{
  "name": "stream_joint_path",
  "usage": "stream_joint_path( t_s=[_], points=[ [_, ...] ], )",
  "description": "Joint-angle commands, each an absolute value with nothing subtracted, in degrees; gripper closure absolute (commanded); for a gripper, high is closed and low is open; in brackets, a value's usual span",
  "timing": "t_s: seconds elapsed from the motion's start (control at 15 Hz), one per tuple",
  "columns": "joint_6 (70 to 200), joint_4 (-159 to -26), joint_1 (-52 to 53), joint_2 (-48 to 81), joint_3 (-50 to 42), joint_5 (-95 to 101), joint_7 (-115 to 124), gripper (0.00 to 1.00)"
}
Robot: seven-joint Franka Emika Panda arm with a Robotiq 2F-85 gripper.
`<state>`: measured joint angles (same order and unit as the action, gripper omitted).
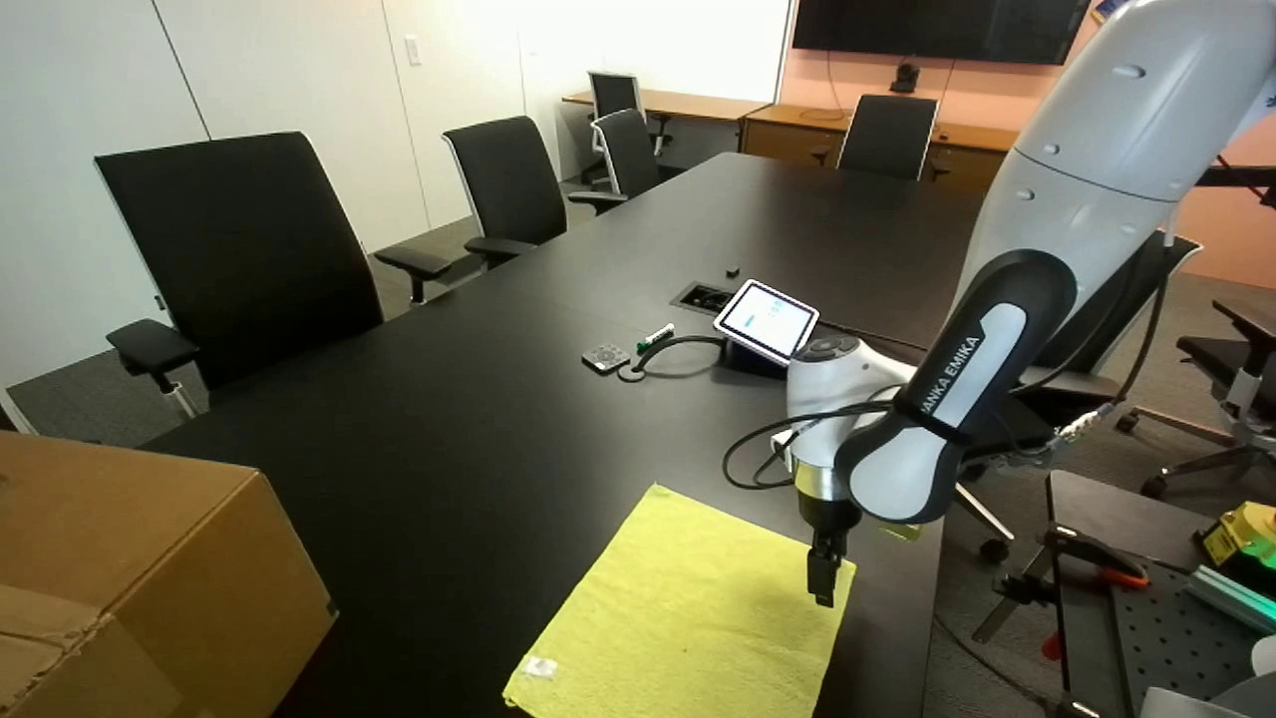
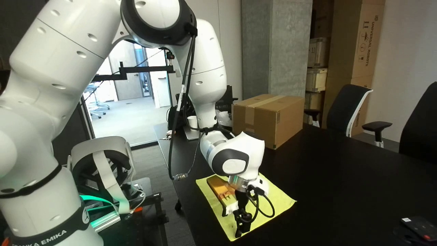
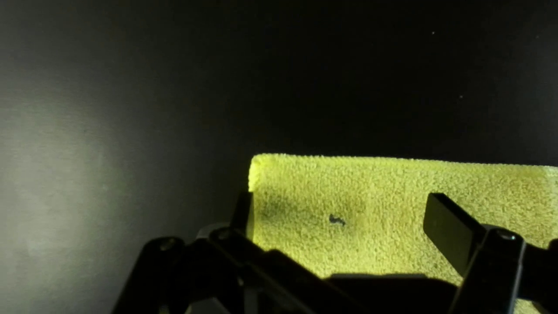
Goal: Fold the cloth on the table
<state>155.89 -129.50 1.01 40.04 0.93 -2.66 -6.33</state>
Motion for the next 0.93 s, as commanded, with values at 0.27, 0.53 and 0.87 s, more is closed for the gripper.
stream_joint_path(
  t_s=[0.27,0.53,0.87],
  points=[
    [161.6,-131.6,0.0,41.3,1.5,-0.8,-6.5,0.02],
    [161.5,-131.8,-0.3,41.0,1.7,0.1,-6.8,0.35],
    [158.7,-132.2,-0.9,39.2,2.5,0.1,-7.0,0.74]
  ],
)
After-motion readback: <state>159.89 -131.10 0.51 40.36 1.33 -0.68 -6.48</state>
